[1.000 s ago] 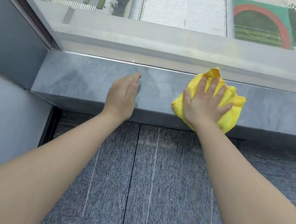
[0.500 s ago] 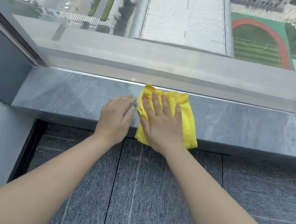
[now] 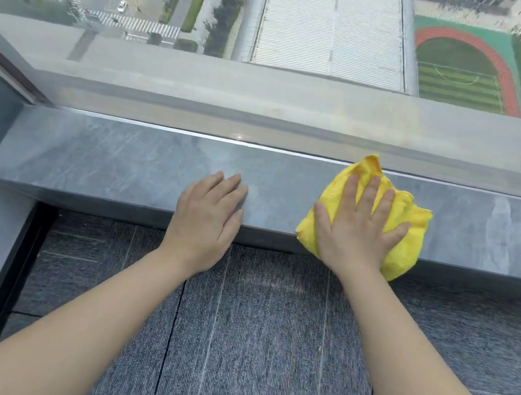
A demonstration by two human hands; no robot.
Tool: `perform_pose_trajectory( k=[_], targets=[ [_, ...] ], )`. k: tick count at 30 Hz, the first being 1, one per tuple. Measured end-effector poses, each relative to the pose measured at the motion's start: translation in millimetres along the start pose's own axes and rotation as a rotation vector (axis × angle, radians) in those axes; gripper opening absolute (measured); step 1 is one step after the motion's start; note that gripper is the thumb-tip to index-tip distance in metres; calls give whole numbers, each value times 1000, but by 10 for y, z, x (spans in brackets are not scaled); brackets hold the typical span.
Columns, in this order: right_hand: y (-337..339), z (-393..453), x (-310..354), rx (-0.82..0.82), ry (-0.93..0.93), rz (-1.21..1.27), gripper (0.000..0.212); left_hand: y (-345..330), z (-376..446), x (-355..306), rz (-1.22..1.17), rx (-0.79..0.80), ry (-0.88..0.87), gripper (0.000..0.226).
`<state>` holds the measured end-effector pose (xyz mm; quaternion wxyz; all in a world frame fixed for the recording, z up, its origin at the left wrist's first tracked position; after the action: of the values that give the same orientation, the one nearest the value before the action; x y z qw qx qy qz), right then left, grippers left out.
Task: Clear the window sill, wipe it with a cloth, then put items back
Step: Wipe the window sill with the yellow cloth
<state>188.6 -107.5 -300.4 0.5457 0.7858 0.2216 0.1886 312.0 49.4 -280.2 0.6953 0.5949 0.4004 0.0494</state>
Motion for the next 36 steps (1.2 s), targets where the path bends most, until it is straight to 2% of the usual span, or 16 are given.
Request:
perform_pose_trajectory(
  k=[4,9,16,19,21,24,26,28,30,33,36],
  targets=[
    [10,159,116,-17,-89,46,73,6,-7,3,62,2,-37,50],
    [29,177,422,-50,-7,6,72,2,-7,-23,77,-31,-82,46],
    [-59,-170,1041,-71,540,-95,55,127,12,69,-193,-86,-5,54],
    [-109,-308,959,-54,682,-157,66,166,18,71,-217,-93,16,57],
    [-156,-375,828,-49,724,-197,63,186,25,57,-235,-104,35,59],
    [-54,-425,547,-126,668,-216,54,179,22,18,-236,-110,46,61],
    [-69,-361,242,-74,547,-178,66,152,4,-15,-218,-103,45,62],
    [-53,-257,-166,-47,333,-107,68,116,-24,-44,-202,-94,45,63],
    [-1,-173,-456,-37,129,-65,57,99,-44,-66,-197,-93,49,63],
    [17,-45,-517,-19,-66,16,60,109,-44,-92,-184,-90,50,64],
    [53,112,-400,-34,-167,85,65,125,-27,-137,-140,-84,39,66]
  ],
)
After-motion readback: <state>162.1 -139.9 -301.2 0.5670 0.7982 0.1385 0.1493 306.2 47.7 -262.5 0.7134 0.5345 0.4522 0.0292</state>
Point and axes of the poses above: each hand's wrist, its own z-axis towards the middle knuckle, its own y-axis out of the back of the hand, x = y × z, the point moved 10 cm from there along z, towards the middle knuckle, and after that the axes turned 3 degrees about -z, right-handed, at the moved point
